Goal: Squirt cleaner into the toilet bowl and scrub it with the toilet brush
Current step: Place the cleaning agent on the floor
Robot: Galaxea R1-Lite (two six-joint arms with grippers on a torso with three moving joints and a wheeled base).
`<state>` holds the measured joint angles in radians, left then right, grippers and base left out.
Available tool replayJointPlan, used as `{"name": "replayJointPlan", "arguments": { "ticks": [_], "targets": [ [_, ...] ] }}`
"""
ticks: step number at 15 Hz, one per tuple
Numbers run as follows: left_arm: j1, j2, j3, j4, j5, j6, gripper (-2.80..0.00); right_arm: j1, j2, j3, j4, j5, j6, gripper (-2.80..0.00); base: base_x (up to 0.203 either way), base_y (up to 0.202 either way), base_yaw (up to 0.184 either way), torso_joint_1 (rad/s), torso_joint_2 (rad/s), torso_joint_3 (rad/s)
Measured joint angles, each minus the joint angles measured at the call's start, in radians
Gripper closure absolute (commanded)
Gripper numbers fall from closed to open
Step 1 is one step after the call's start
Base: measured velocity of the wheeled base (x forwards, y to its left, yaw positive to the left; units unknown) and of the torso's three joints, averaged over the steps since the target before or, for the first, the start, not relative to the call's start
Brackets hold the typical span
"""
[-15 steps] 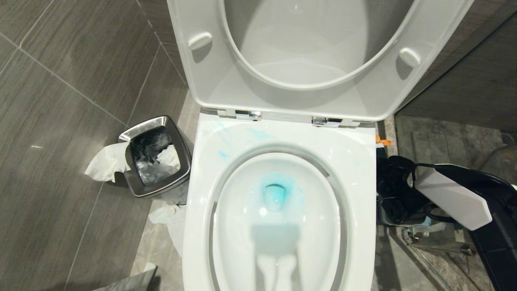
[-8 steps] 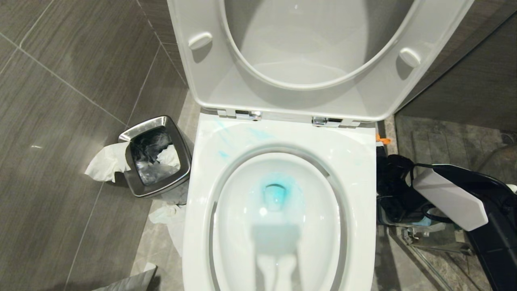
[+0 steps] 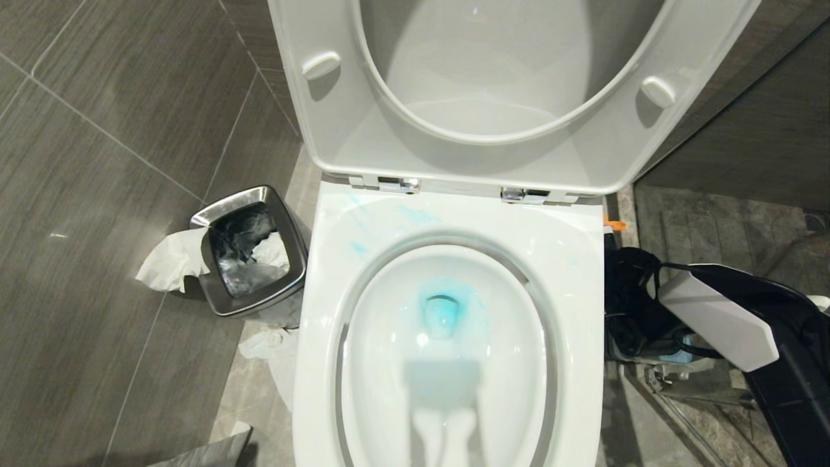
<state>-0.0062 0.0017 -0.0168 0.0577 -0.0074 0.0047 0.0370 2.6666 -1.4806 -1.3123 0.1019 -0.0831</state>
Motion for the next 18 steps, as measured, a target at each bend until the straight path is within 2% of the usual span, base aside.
{"name": "replayJointPlan", "arguments": {
  "ticks": [14,15,18],
  "targets": [
    [0.0,0.0,0.0,0.0,0.0,0.0,0.0,0.001,0.001,0.0,-0.016,-0.027,-0.001,0.0,0.0,0.0,0.0,0.0,0.0,0.0],
    [0.0,0.0,0.0,0.0,0.0,0.0,0.0,0.001,0.001,0.001,-0.016,-0.027,-0.002,-2.8,0.0,0.0,0.0,0.0,0.0,0.0],
    [0.0,0.0,0.0,0.0,0.0,0.0,0.0,0.006,-0.001,-0.002,-0.021,-0.027,-0.001,-2.8,0.0,0.0,0.0,0.0,0.0,0.0]
  ]
}}
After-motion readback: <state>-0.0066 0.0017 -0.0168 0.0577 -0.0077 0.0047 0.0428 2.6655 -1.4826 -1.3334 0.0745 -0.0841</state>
